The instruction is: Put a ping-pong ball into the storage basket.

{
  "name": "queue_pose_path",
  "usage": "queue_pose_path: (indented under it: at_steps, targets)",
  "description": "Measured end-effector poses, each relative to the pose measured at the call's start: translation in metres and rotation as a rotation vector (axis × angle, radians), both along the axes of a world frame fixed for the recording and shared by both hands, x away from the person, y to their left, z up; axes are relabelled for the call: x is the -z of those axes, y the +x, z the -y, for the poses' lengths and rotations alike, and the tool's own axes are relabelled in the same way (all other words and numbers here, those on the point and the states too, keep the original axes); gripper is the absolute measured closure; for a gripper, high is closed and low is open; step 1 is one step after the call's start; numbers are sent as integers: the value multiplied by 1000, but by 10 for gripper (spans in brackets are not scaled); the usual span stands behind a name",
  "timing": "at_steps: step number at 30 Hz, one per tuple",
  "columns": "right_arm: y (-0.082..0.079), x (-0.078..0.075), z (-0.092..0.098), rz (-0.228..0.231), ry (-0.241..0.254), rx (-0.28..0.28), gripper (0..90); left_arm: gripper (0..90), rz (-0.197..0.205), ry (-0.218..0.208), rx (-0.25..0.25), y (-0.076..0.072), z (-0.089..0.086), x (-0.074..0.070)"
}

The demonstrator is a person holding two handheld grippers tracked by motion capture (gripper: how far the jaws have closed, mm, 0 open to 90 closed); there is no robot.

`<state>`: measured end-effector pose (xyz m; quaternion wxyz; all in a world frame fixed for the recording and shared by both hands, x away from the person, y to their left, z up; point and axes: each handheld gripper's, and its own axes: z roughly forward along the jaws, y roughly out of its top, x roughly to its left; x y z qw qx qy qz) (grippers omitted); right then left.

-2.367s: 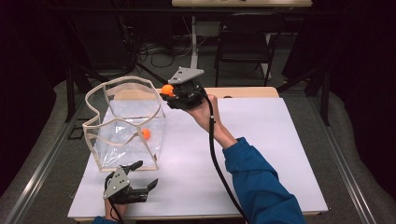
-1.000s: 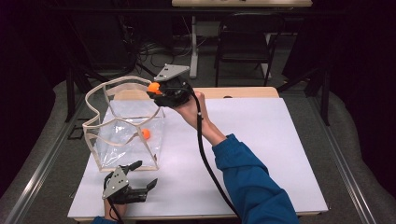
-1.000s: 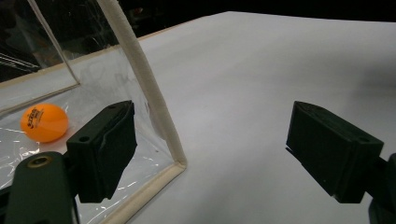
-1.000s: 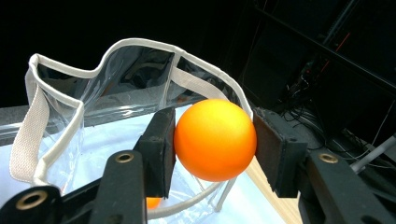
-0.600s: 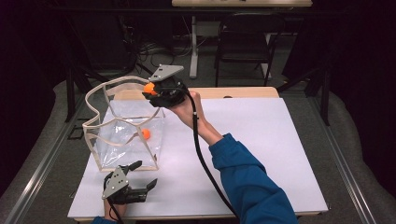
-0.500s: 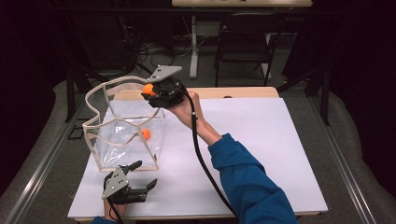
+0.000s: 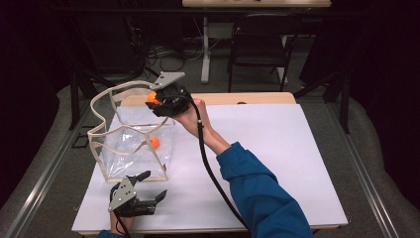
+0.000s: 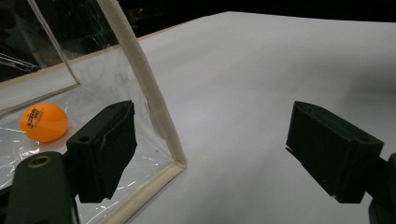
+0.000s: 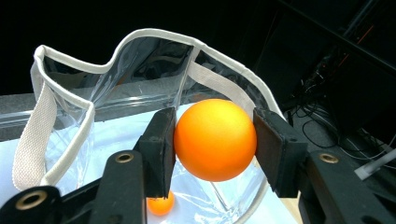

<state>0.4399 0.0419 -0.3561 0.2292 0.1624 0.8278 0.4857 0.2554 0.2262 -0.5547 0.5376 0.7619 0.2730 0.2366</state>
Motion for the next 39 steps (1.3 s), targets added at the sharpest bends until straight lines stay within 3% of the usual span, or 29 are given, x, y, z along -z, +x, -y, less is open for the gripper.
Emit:
queue_pose_path:
  at_steps: [39]
  targets:
    - [10, 15, -25, -73, -75, -18, 503, 159, -2, -6, 1, 1, -1, 0]
